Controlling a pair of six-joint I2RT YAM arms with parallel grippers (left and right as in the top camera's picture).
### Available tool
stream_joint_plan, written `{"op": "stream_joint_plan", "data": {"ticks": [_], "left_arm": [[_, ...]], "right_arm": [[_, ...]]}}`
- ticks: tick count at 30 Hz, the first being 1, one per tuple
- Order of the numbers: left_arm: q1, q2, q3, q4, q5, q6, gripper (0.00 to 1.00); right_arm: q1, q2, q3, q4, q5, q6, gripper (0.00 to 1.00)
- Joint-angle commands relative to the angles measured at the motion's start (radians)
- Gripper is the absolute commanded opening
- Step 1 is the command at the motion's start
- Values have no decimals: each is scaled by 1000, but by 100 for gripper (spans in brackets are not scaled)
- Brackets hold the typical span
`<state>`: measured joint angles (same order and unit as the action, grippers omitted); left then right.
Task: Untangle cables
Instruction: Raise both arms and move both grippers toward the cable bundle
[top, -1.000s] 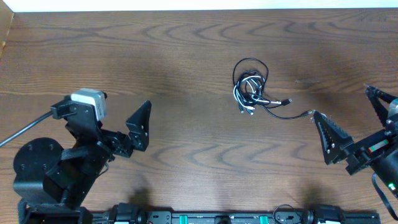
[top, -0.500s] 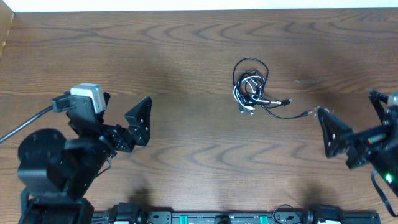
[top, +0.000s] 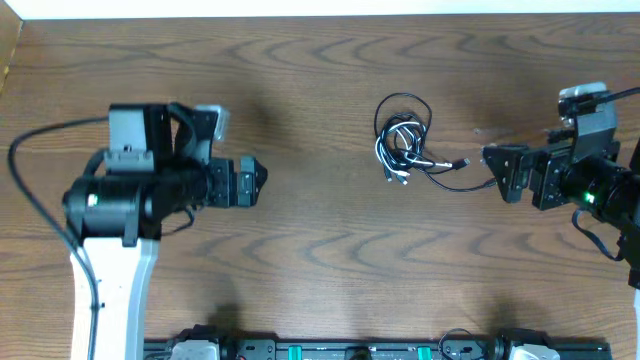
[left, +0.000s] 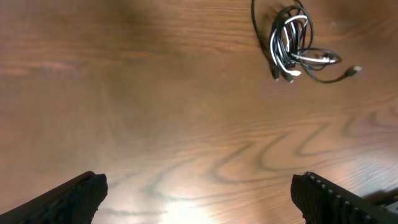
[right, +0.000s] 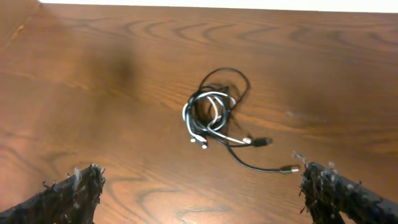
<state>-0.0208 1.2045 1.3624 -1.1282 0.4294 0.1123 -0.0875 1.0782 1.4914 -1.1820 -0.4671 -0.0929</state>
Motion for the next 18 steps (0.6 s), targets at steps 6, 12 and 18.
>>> {"op": "stream_joint_plan", "data": {"ticks": [6,12,18], "left_arm": [[-85,71,27,149,225,261,100],[-191,74,27,256,223,266,100],[-251,121,26,260,175,307,99]], "right_arm": [[42,48,6,-81,-40,-80,99],[93,64,6,-92,-40,-80,99],[103,92,5,-103,-40,-79,91]]}}
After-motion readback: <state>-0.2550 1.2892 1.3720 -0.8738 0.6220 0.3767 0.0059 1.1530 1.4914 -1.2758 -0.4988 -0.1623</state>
